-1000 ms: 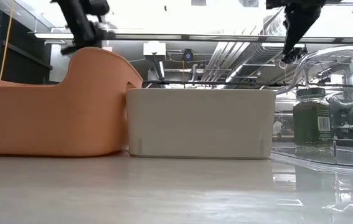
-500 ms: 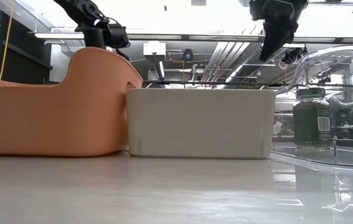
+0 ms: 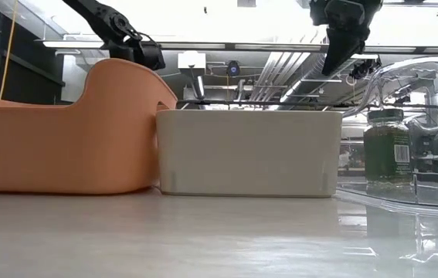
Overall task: Sort spices by type
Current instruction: Put the top right yellow seasoning can into the orange bin
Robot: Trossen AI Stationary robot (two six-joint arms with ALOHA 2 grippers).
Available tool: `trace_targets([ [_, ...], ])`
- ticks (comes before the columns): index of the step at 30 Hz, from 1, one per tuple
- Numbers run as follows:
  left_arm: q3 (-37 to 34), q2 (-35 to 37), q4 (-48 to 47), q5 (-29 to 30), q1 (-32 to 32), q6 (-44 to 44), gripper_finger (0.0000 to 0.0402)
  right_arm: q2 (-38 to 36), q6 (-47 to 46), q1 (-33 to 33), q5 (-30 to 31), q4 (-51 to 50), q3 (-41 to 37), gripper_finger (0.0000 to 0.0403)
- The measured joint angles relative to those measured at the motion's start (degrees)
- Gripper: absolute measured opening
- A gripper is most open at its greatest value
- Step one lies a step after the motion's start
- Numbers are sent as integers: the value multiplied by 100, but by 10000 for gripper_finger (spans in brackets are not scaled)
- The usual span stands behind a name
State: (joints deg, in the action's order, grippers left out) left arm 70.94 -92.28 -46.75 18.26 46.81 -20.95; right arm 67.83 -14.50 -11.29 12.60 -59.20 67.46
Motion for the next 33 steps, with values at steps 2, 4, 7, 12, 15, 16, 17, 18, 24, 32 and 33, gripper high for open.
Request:
trace_targets([
  [2, 0, -96, -32, 4, 0, -2, 0, 0, -27, 0, 2, 4, 0, 0],
  [4, 7, -146, -17, 37, -2, -2, 0, 0, -53, 0, 2, 4, 0, 0],
  [7, 9, -167, 14, 161, -4, -15, 0, 0, -66, 2, 2, 7, 0, 0],
  [12, 7, -163, 48, 119, -4, -95, 0, 0, -62, 2, 4, 54, 0, 0],
  [15, 7, -161, 82, -2, -85, -150, 0, 0, -48, 2, 14, 66, 0, 0],
  [16, 3, -161, 111, -2, -133, -156, 0, 0, -48, 2, 23, 76, 0, 0],
  [17, 2, -161, 158, -30, -191, -186, 0, 0, -48, 2, 22, 81, 0, 0],
  [18, 2, -161, 208, -97, -246, -222, 0, 0, -48, 2, 22, 83, 0, 0],
  [24, -9, -172, 396, -206, -588, -406, 0, 0, -48, 2, 20, 85, 0, 0],
  [32, -8, -172, 386, 44, -574, -250, 0, 0, -46, 2, 17, 86, 0, 0],
  [33, -7, -168, 379, 46, -541, -250, 0, 0, -47, 2, 17, 86, 0, 0],
])
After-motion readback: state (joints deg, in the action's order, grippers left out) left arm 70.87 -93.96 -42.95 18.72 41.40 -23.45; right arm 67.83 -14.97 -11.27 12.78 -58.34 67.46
